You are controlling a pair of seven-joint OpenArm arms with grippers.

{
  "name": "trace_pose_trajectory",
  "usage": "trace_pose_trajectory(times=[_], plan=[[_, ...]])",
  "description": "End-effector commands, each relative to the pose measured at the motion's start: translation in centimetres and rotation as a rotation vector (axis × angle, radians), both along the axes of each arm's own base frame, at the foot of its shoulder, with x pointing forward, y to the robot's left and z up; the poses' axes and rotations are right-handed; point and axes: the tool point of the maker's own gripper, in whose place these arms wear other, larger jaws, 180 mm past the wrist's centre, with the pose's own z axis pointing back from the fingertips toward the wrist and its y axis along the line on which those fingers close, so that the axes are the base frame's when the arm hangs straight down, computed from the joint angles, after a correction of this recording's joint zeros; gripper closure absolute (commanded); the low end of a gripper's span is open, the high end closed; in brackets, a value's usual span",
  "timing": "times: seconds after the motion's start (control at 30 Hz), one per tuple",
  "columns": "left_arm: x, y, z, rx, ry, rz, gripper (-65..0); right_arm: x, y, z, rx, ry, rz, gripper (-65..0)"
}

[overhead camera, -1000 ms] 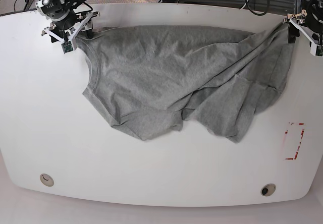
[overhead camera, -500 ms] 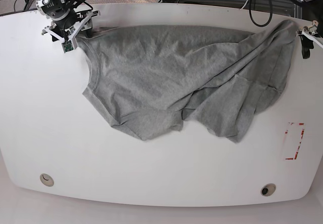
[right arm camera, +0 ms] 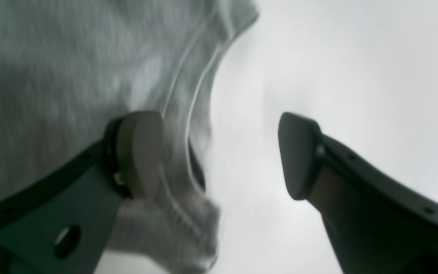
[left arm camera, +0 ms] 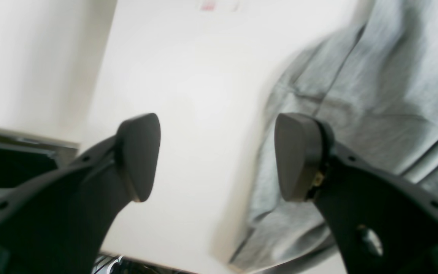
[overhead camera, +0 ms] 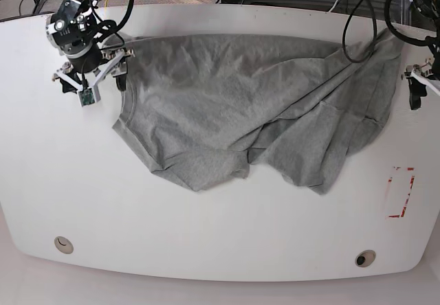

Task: Fold the T-shirt properly
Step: 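Move both grippers inward over the shirt body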

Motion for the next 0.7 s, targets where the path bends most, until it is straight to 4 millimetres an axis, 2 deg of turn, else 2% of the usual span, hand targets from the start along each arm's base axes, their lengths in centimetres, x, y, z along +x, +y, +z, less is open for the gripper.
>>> trace_pose_trajectory(times=[0.0,0.13,0.33,0.43,0.67], plan=[[1.2,-0.7,1.1,0.01,-0.043,-0.038,-44.0,2.2,-0.8,1.6,-0.011,-0.069,-0.001,-45.3],[1.9,-2.1,0.6,-0.002,-0.033,-0.082,-44.0,5.0,-1.7,2.1,-0.001,-0.102,-0.007,-45.3],[2.5,-3.7,0.0,-0.014,-0.019,-0.132,-43.9,8.3,-3.3,0.7,0.047,-0.08,-0.029,-45.3],[2.4,-4.0,-0.3,-0.031,-0.02,-0.127,-43.9,9.3,-3.7,-0.3,0.079,-0.057,-0.04,-45.3],[2.3,-4.0,-0.3,-0.031,-0.017,-0.127,-43.9,10.7,-2.8,-2.2,0.154,-0.017,-0.04,-45.3]])
